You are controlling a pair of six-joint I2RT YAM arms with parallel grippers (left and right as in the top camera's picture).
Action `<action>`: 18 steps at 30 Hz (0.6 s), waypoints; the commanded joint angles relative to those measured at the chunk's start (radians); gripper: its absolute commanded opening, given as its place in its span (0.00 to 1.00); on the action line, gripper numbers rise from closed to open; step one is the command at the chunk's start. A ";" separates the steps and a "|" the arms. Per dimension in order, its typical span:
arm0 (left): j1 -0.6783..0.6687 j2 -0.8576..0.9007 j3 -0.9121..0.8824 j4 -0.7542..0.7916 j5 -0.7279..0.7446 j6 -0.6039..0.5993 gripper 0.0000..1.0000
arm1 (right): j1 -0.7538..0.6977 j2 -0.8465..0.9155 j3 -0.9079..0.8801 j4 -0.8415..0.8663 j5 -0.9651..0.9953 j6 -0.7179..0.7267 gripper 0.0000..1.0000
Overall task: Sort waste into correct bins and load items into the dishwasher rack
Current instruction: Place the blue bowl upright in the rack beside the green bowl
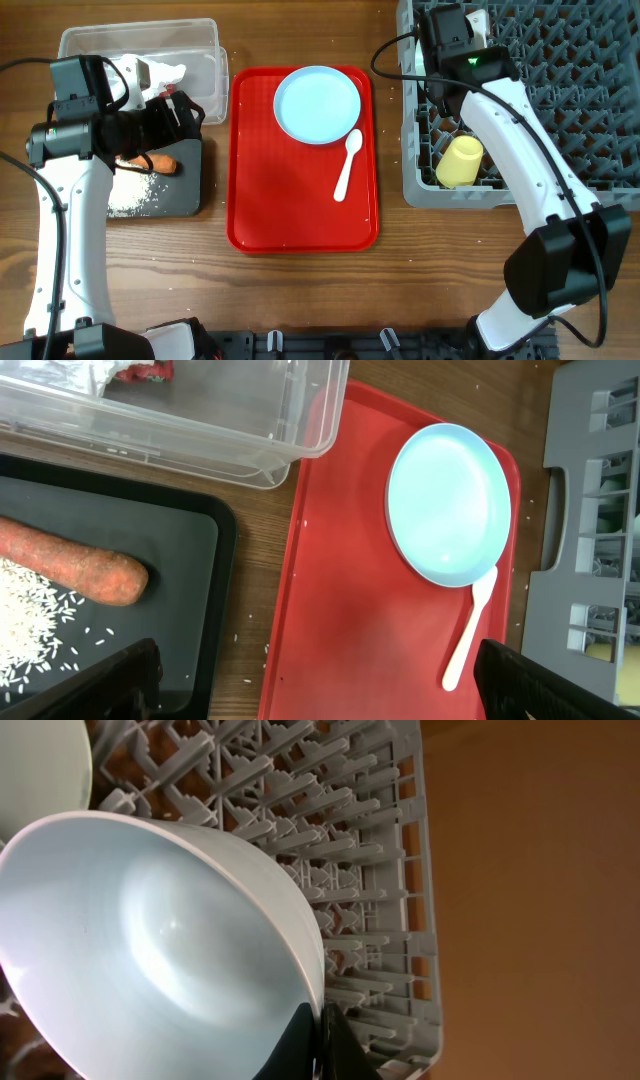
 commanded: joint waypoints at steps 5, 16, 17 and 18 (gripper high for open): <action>0.004 -0.004 0.017 0.002 -0.009 -0.003 1.00 | 0.001 0.037 -0.005 0.025 0.209 -0.121 0.04; 0.004 -0.004 0.017 0.002 -0.009 -0.003 1.00 | 0.062 0.040 -0.005 0.082 0.175 -0.207 0.04; 0.004 -0.004 0.017 0.002 -0.009 -0.003 1.00 | 0.069 0.042 -0.005 0.082 0.161 -0.206 0.04; 0.004 -0.004 0.017 0.002 -0.009 -0.003 1.00 | 0.075 0.045 -0.005 0.085 0.158 -0.206 0.04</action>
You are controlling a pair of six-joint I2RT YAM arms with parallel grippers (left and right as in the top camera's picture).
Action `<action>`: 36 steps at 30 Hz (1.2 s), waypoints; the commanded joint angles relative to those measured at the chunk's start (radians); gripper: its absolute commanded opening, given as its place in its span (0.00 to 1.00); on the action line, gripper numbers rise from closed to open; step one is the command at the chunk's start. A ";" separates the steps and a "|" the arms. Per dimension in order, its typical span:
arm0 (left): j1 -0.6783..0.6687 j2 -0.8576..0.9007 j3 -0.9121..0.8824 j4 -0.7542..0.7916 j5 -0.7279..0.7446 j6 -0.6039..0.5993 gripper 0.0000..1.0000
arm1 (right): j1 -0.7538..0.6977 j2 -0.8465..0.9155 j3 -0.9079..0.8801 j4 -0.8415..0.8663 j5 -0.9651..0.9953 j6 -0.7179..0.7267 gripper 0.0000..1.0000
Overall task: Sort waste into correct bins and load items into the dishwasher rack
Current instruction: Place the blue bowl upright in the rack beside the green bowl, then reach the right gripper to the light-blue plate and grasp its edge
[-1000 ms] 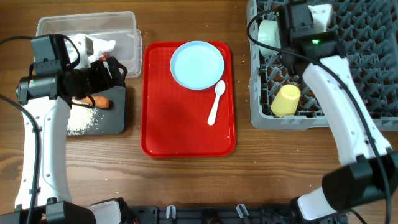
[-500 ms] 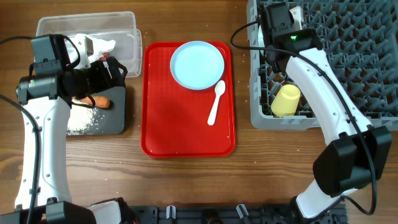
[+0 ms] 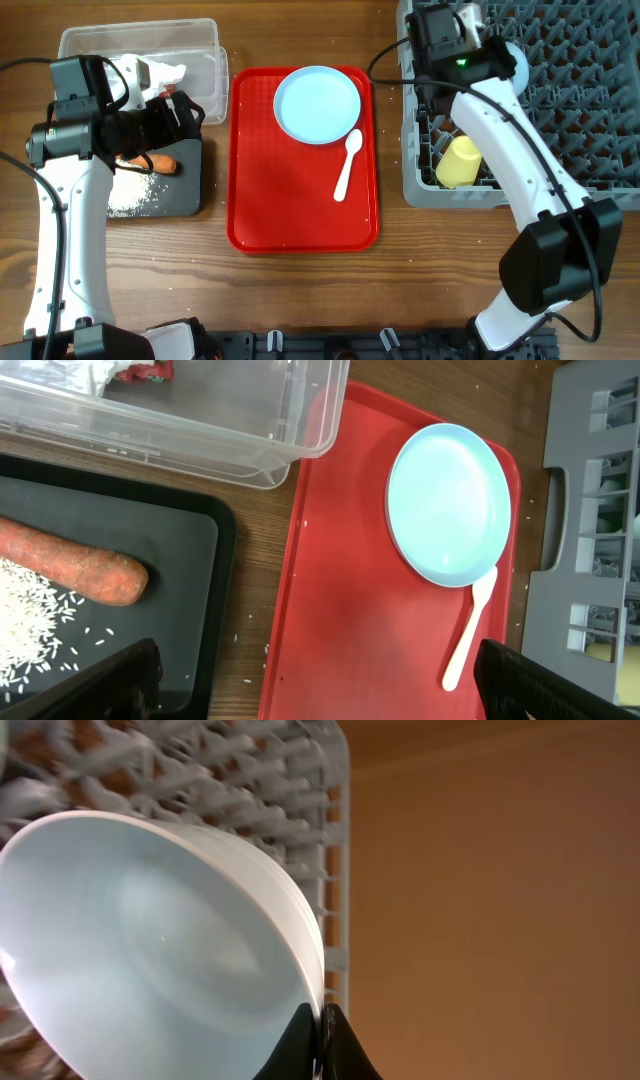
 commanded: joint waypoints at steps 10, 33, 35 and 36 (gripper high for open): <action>0.004 -0.004 0.017 0.002 -0.009 -0.003 1.00 | 0.035 0.095 -0.004 -0.002 -0.015 -0.017 0.04; 0.004 -0.004 0.017 0.002 -0.009 -0.003 1.00 | 0.079 0.124 -0.005 -0.073 -0.059 -0.014 0.04; 0.004 -0.004 0.017 0.002 -0.009 -0.003 1.00 | 0.092 0.124 -0.005 -0.076 -0.058 -0.017 0.04; 0.004 -0.004 0.017 0.002 -0.009 -0.003 1.00 | 0.097 0.124 -0.005 -0.076 -0.058 -0.016 0.04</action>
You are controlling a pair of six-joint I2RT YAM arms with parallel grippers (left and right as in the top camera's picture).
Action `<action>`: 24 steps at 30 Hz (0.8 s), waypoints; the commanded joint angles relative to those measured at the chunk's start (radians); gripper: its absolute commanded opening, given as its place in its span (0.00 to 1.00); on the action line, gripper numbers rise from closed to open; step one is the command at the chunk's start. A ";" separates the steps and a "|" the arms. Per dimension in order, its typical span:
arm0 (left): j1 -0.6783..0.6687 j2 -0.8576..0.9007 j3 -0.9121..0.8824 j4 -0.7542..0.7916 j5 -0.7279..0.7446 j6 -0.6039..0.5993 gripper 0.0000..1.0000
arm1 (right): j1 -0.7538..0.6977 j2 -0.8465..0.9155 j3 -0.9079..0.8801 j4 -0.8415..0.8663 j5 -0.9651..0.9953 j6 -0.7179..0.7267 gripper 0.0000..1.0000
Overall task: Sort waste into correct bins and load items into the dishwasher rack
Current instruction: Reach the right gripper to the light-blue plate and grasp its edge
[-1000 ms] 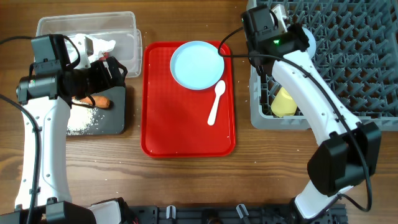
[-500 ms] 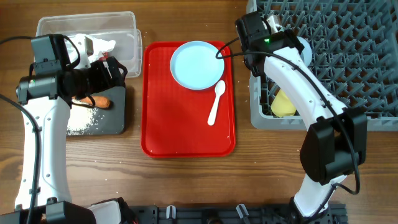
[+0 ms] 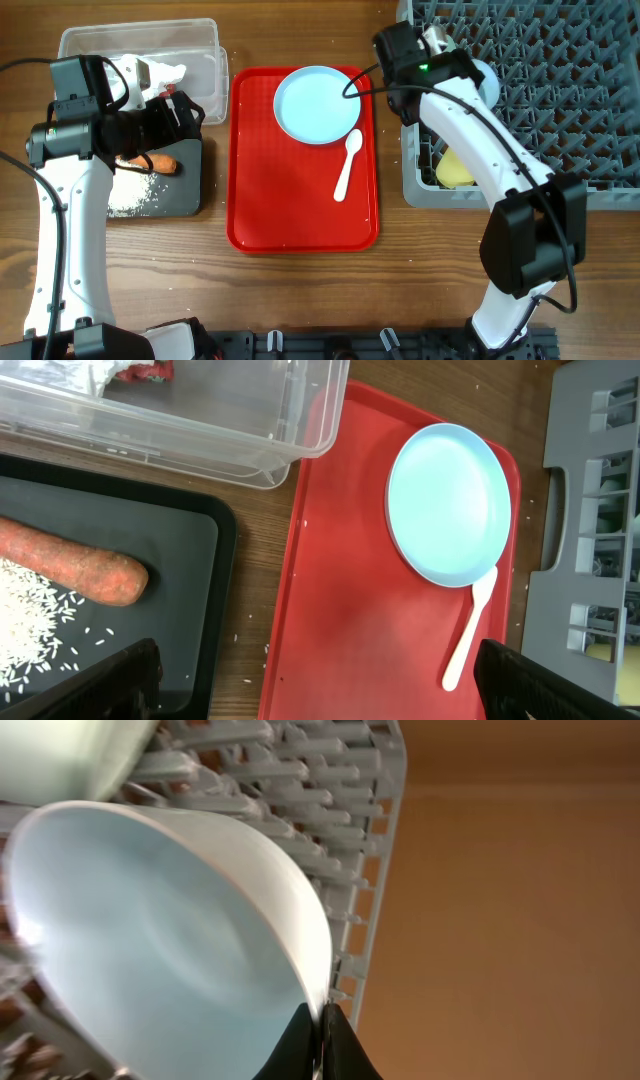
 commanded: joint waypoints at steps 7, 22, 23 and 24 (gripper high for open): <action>0.004 -0.004 0.017 0.002 -0.009 -0.003 1.00 | 0.045 0.017 -0.005 -0.042 -0.043 -0.005 0.15; 0.004 -0.004 0.017 0.002 -0.009 -0.003 1.00 | 0.097 0.017 -0.004 -0.072 -0.094 -0.005 0.65; 0.004 -0.004 0.017 0.002 -0.009 -0.003 1.00 | 0.103 0.017 -0.004 -0.072 -0.094 -0.005 0.68; 0.004 -0.004 0.017 0.002 -0.009 -0.003 1.00 | 0.107 0.017 -0.004 -0.071 -0.094 -0.005 0.70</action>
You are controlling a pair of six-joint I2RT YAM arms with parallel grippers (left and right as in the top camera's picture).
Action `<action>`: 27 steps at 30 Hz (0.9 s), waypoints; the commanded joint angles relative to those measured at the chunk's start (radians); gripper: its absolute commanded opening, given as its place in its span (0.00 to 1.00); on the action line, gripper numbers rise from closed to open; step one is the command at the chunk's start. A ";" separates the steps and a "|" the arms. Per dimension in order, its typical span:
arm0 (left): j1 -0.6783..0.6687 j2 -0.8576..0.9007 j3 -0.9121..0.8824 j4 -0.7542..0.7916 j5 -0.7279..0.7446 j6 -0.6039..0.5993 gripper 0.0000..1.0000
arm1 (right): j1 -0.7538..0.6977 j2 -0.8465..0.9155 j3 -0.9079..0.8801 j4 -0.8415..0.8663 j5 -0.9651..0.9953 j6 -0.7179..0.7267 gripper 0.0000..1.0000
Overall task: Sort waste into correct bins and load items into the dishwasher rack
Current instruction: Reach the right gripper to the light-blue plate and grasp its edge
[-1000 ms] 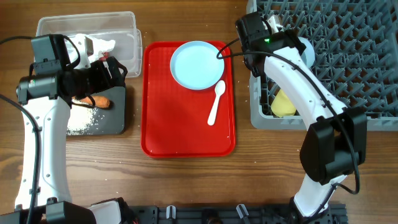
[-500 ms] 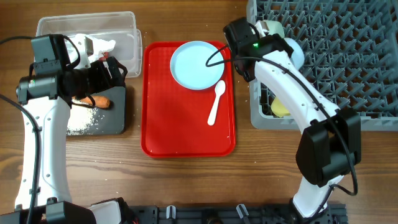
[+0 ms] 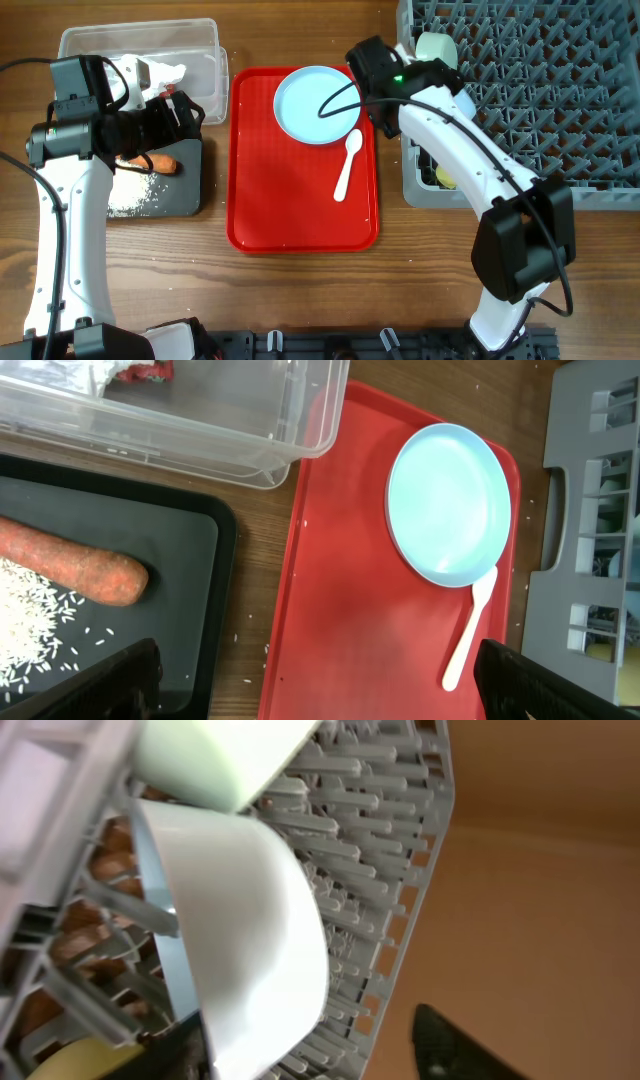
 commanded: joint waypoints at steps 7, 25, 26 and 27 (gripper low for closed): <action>0.004 -0.004 0.017 0.002 -0.009 -0.003 1.00 | 0.063 0.016 -0.004 0.015 -0.005 0.007 0.76; 0.004 -0.004 0.017 0.002 -0.009 -0.003 1.00 | 0.076 -0.039 0.022 0.219 -0.234 0.010 0.86; 0.004 -0.004 0.017 0.002 -0.009 -0.003 1.00 | 0.076 -0.053 0.022 0.221 -0.331 0.010 0.86; 0.004 -0.004 0.017 0.002 -0.009 -0.003 1.00 | 0.076 -0.069 0.022 0.221 -0.528 0.020 0.86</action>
